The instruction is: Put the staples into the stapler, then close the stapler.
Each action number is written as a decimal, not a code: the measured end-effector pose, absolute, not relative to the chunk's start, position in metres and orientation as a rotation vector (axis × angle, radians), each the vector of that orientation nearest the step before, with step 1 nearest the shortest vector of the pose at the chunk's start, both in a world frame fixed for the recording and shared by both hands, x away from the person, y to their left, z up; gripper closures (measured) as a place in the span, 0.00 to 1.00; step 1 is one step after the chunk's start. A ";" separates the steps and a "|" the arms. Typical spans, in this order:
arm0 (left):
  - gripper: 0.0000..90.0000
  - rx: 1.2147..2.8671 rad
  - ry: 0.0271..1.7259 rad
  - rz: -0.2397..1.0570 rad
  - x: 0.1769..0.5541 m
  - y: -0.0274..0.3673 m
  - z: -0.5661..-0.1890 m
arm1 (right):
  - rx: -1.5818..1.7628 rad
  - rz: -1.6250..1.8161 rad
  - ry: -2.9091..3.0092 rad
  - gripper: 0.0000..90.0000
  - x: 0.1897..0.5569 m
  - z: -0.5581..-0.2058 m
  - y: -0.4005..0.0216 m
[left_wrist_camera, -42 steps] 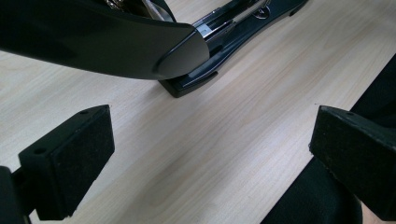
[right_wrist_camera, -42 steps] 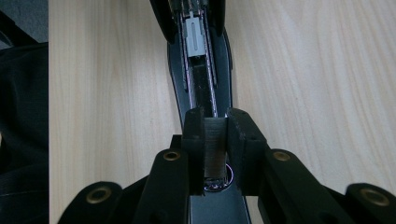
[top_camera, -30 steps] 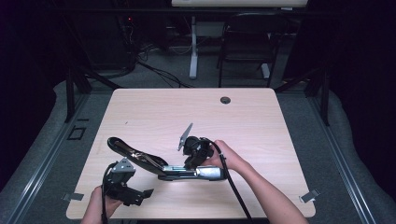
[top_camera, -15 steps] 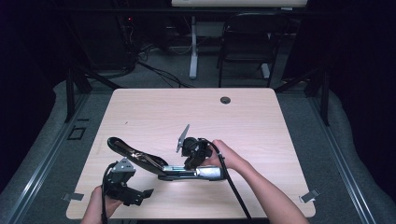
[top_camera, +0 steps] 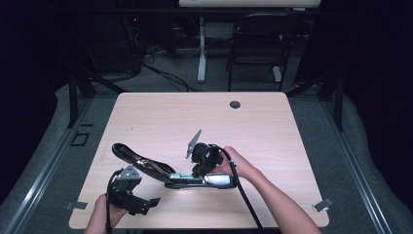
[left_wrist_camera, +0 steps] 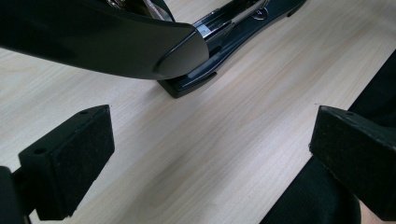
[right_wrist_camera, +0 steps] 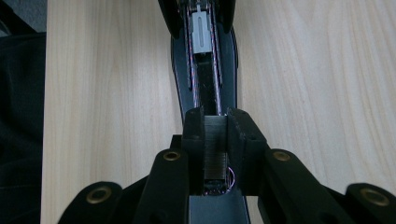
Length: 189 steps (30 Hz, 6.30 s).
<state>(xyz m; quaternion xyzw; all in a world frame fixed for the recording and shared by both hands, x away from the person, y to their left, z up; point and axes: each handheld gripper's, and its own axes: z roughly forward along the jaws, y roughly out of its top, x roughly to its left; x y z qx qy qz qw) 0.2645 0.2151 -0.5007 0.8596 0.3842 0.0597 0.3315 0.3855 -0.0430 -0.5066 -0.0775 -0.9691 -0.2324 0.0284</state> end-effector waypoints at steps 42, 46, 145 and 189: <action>0.00 2.258 0.999 0.158 0.264 0.215 -0.501 | -0.231 -0.829 -2.979 0.87 0.387 -0.519 -0.044; 0.00 2.253 1.001 0.155 0.264 0.214 -0.502 | -0.248 -0.881 -2.952 0.87 0.387 -0.518 -0.047; 0.00 2.267 1.033 0.179 0.264 0.216 -0.499 | -0.500 -0.903 -3.006 0.48 0.381 -0.495 -0.082; 0.03 2.165 1.251 0.216 0.284 0.243 -0.504 | -0.859 -0.914 -3.006 0.14 0.355 -0.491 -0.138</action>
